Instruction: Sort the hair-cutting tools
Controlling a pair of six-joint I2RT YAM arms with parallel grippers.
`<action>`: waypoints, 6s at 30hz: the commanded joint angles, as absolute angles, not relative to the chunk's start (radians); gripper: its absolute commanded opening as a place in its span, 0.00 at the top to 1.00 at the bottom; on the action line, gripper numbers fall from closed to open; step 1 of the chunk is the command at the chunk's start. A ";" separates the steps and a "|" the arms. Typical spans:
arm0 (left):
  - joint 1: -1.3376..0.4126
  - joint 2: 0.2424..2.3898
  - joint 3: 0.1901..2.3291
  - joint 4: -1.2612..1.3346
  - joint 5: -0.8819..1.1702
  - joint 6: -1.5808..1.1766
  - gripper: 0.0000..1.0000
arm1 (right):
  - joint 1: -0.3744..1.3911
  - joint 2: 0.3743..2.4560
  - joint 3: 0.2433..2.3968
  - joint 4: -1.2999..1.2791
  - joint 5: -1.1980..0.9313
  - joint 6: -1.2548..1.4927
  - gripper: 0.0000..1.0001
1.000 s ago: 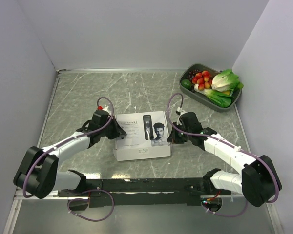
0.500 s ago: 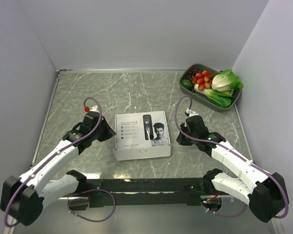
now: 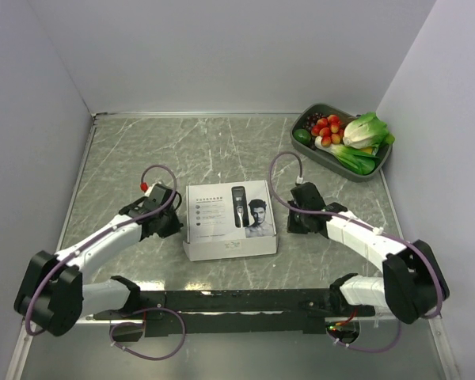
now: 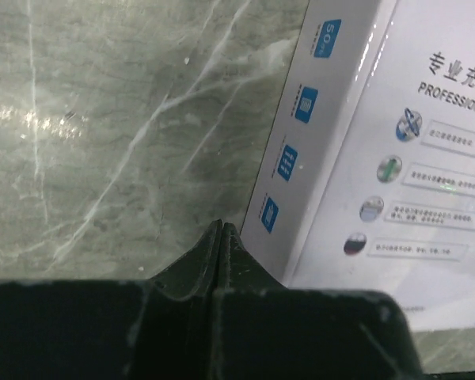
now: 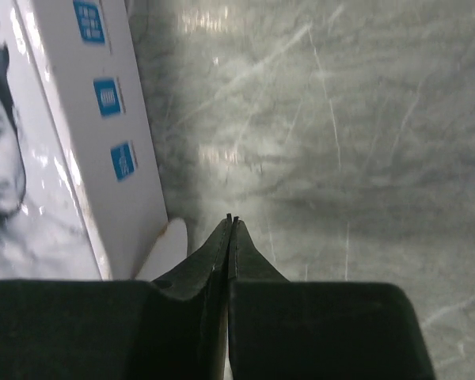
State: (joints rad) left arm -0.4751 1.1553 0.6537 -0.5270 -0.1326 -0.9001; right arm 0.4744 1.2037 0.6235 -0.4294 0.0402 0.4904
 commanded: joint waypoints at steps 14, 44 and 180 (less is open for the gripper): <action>-0.474 1.466 0.850 -0.258 -0.068 -0.758 0.99 | 0.459 1.497 0.811 -0.110 -0.229 0.384 1.00; -0.407 1.622 1.085 -0.294 0.051 -0.667 0.89 | 0.423 1.669 1.174 -0.339 -0.103 0.351 0.79; -0.402 1.465 0.831 -0.503 0.166 -0.695 0.54 | 0.454 1.493 0.831 -0.557 -0.141 0.488 0.52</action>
